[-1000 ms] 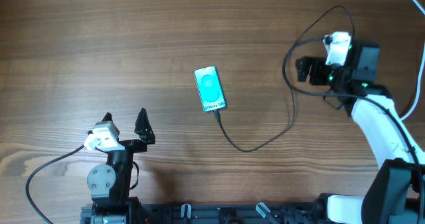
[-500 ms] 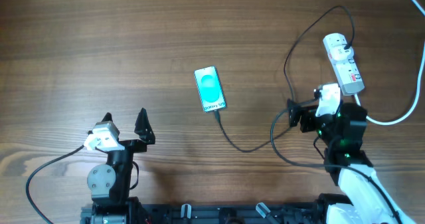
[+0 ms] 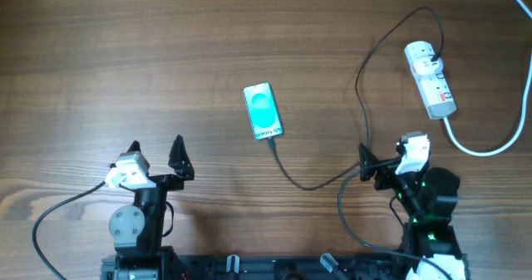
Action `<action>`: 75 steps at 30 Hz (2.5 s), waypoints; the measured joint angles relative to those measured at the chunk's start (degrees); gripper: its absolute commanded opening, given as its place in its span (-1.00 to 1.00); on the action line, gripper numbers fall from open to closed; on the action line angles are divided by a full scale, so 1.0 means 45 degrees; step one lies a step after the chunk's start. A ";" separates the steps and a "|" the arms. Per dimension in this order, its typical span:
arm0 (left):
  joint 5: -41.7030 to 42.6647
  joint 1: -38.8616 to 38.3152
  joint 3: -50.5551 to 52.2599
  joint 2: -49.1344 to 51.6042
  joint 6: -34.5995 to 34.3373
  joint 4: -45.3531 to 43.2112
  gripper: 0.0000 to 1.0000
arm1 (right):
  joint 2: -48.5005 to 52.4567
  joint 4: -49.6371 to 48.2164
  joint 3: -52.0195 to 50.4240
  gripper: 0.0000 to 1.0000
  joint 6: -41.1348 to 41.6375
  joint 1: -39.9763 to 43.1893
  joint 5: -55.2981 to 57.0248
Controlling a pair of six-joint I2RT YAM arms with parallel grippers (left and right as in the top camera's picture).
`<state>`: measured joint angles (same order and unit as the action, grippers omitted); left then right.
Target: Plug charger to phone and switch on socket
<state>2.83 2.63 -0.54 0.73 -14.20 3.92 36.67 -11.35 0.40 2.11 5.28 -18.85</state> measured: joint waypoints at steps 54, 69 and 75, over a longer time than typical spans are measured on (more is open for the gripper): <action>0.0000 0.0000 -0.0005 0.0000 0.0005 0.0000 1.00 | -0.7893 0.2336 -0.0010 0.99 0.0034 0.0000 0.0918; 0.0000 0.0000 -0.0005 0.0000 0.0005 0.0000 1.00 | -0.7893 0.2336 -0.0010 0.99 0.0034 0.0000 0.0918; 0.0000 0.0000 -0.0005 0.0000 0.0005 0.0000 1.00 | -0.7893 0.2341 -0.0010 0.99 0.0034 0.0000 0.0918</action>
<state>2.83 2.63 -0.56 0.73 -14.17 3.92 1.15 -0.82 0.36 2.26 5.28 -14.72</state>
